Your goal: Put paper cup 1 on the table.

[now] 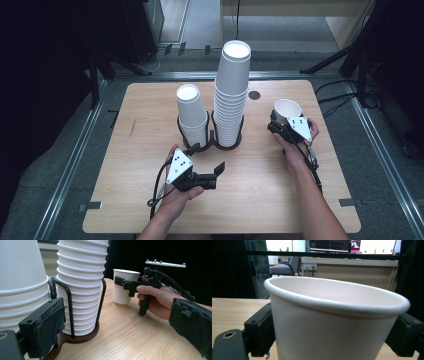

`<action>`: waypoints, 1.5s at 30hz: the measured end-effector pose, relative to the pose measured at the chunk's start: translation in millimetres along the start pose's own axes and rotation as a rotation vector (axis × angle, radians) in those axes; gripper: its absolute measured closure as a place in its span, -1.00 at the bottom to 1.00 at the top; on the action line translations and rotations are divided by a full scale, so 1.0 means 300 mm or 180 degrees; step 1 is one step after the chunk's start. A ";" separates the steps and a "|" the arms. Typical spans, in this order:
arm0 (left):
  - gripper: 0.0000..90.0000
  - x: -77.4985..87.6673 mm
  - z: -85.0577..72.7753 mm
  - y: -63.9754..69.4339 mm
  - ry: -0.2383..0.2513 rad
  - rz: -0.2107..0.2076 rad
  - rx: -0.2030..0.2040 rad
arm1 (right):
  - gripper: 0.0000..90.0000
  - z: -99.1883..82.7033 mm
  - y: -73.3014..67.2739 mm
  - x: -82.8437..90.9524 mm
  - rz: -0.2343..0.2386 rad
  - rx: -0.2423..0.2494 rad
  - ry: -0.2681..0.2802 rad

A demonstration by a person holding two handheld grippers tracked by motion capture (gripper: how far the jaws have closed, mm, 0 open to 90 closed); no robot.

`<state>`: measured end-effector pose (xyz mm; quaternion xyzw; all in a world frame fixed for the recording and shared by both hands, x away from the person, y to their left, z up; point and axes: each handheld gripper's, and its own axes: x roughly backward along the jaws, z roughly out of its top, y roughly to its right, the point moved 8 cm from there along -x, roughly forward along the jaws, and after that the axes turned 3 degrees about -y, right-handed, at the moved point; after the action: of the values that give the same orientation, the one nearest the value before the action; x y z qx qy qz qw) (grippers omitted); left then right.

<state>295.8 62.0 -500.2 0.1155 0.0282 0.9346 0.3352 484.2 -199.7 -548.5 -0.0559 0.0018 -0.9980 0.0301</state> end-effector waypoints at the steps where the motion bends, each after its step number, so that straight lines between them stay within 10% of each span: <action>1: -0.98 -0.001 -0.002 -0.001 -0.0004 0.0002 0.0008 | -0.75 0.000 0.000 0.000 0.0001 -0.0002 -0.0006; 45: -0.98 -0.005 -0.007 -0.001 -0.0035 -0.0010 0.0030 | -1.00 -0.027 -0.004 0.051 0.0195 -0.0119 -0.0292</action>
<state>296.6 61.4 -502.6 0.1222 0.0310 0.9333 0.3363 467.9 -199.4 -554.8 -0.1019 0.0209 -0.9928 0.0596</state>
